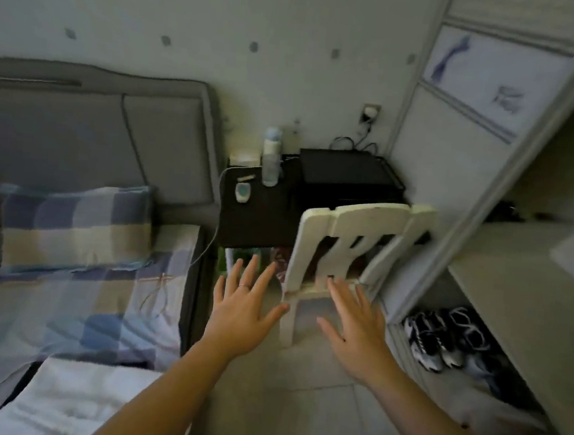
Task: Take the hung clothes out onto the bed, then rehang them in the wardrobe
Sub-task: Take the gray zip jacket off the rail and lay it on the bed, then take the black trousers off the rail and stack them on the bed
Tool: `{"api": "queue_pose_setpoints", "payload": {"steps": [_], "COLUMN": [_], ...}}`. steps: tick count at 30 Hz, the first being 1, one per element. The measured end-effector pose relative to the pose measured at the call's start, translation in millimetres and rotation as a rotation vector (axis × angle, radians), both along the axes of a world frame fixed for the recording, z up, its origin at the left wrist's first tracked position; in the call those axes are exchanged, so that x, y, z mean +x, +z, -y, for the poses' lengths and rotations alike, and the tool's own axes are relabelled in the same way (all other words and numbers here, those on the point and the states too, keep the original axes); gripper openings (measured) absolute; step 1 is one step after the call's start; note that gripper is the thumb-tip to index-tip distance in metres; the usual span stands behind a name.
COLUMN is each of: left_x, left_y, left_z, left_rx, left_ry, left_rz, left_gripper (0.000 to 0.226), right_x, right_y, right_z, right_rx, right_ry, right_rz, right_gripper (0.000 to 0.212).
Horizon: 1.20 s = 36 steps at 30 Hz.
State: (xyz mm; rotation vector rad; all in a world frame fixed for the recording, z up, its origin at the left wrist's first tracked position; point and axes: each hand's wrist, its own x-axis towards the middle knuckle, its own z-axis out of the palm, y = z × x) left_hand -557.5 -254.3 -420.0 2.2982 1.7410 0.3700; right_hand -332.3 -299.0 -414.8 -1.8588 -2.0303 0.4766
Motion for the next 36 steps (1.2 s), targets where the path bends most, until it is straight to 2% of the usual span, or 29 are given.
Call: {"api": "queue_pose_setpoints", "payload": {"steps": [4, 6, 9, 11, 15, 20, 27, 36], "left_x": [83, 127, 191, 237, 328, 430, 558, 686], "left_y": [16, 23, 42, 61, 106, 174, 283, 417], "left_z": [-68, -100, -140, -166, -207, -227, -224, -196], "left_rx": [0.043, 0.072, 0.132, 0.166, 0.233, 0.358, 0.564, 0.705], "left_ry": [-0.255, -0.374, -0.561, -0.688, -0.908, -1.141, -1.291, -1.369], "left_rz": [0.025, 0.039, 0.071, 0.105, 0.184, 0.301, 0.418, 0.515], "left_gripper": [0.076, 0.074, 0.081, 0.088, 0.085, 0.084, 0.08, 0.087], "right_x": [65, 96, 137, 165, 215, 263, 333, 434], "right_y": [13, 22, 44, 65, 111, 175, 289, 434], "right_z": [-13, -21, -34, -43, -51, -46, -28, -1], "right_rx": [0.048, 0.066, 0.101, 0.128, 0.155, 0.243, 0.355, 0.446], "right_ry": [-0.232, -0.341, -0.501, -0.608, -0.798, -0.976, -1.137, -1.177], "right_rz": [0.019, 0.045, 0.098, 0.124, 0.241, 0.391, 0.678, 0.9], "right_gripper": [0.07, 0.066, 0.068, 0.07, 0.065, 0.071, 0.066, 0.067]}}
